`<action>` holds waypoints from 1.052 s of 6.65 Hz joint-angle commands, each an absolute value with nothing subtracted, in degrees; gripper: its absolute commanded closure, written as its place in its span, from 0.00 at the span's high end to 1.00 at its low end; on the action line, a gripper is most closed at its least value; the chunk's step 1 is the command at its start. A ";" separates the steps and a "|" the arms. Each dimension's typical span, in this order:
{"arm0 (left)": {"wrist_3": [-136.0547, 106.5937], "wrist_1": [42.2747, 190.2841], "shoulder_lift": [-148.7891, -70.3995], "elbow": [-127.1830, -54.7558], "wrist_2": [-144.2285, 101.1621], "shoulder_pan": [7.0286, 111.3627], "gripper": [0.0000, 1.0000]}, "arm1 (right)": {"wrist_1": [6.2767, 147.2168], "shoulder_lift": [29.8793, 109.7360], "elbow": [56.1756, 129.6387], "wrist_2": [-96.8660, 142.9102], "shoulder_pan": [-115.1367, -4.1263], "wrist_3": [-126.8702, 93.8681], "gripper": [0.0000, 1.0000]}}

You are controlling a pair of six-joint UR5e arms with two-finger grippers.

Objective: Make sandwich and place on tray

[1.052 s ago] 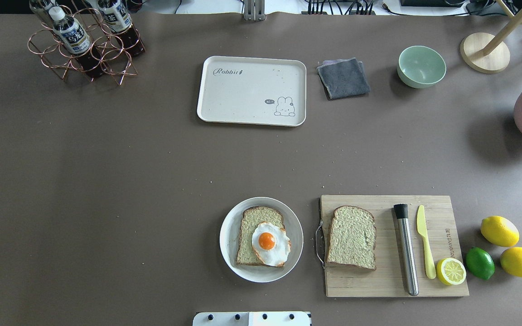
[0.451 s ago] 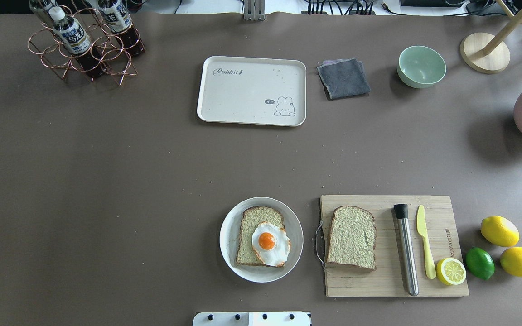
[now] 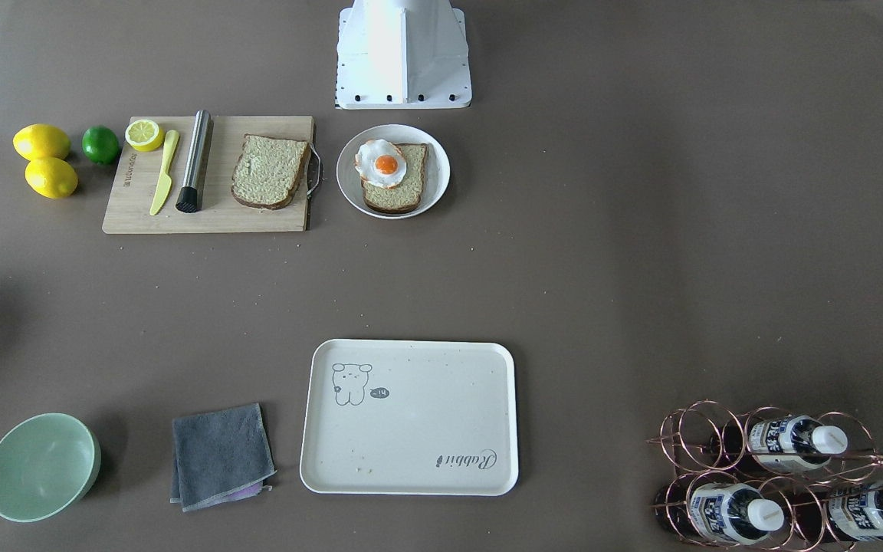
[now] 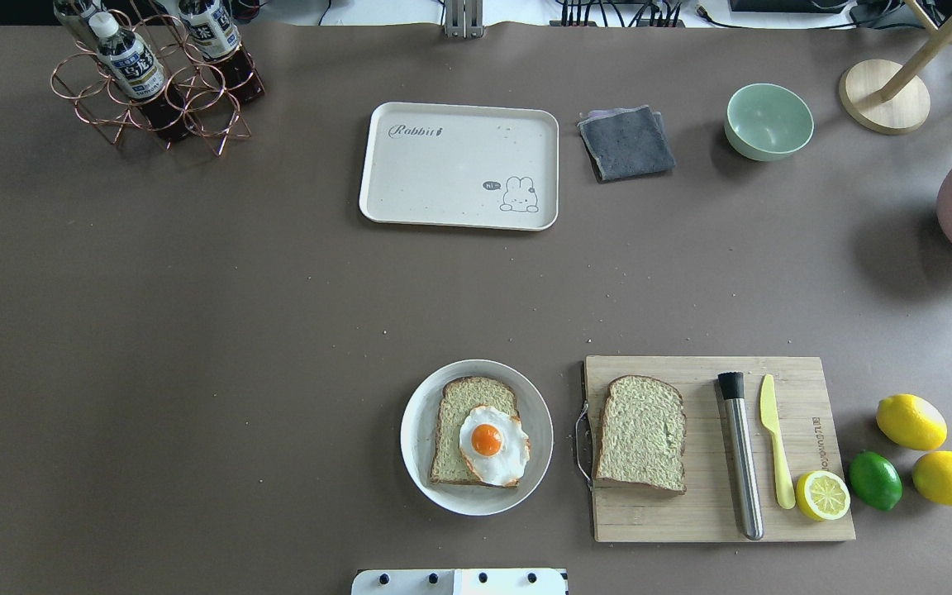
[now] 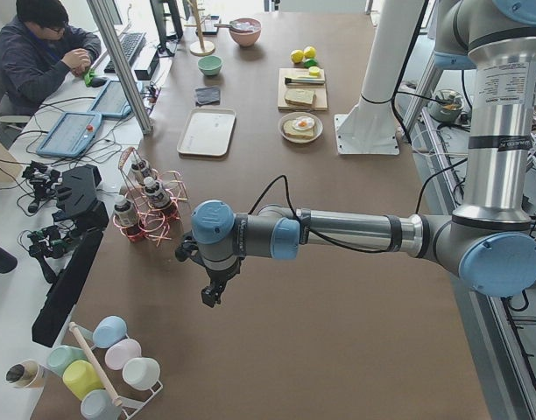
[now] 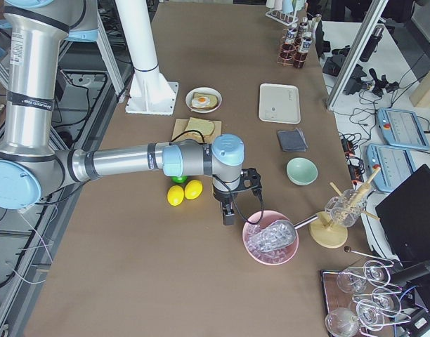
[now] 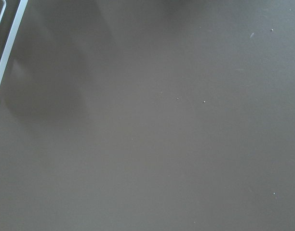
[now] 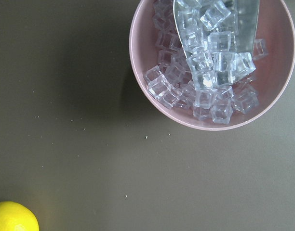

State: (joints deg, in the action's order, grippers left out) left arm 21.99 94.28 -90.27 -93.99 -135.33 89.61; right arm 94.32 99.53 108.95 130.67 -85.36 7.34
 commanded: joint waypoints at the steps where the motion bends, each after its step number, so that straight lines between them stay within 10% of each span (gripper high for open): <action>1: 10.47 102.37 -93.14 -95.61 -135.35 89.56 0.98 | 94.31 97.13 109.34 132.70 -85.43 7.12 1.00; 7: -34.01 117.14 -97.21 -103.16 -132.04 69.66 0.98 | 94.13 92.29 117.39 139.85 -80.19 -11.76 1.00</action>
